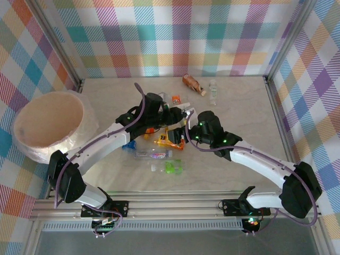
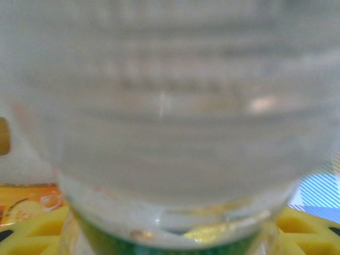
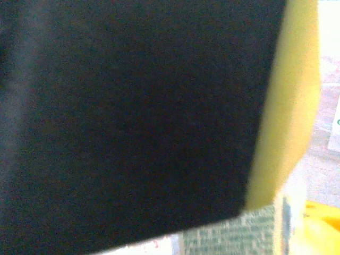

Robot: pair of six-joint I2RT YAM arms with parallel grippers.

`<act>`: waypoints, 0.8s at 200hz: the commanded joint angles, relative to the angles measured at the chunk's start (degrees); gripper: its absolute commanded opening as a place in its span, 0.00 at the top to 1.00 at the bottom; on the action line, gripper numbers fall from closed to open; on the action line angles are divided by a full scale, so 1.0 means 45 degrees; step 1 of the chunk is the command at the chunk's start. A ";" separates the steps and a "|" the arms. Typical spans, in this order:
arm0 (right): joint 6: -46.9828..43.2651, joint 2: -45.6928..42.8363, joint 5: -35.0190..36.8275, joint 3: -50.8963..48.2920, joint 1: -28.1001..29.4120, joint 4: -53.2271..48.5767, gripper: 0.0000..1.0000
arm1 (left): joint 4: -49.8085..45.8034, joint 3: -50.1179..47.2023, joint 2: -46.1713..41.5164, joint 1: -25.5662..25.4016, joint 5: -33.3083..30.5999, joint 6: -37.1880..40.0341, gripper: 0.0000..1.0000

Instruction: Put the plastic bottles in the bin

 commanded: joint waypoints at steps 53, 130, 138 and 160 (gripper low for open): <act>-0.0379 -0.1234 0.2197 0.0858 0.0093 -0.0050 0.00 | -0.2175 0.0074 -0.2435 0.0283 -0.4854 0.1912 0.47; -0.0007 -0.0874 0.4017 0.0818 0.0077 0.0916 0.00 | -0.6358 0.2695 -0.5145 0.2447 -0.8951 0.4747 0.51; 0.0047 -0.0852 0.4041 0.0741 0.0070 0.1036 0.00 | -0.6541 0.2940 -0.5264 0.2856 -0.9282 0.5059 0.51; 0.0042 -0.0821 0.3960 0.0686 0.0078 0.1195 0.00 | -0.6943 0.3697 -0.5304 0.4379 -0.9569 0.6010 0.50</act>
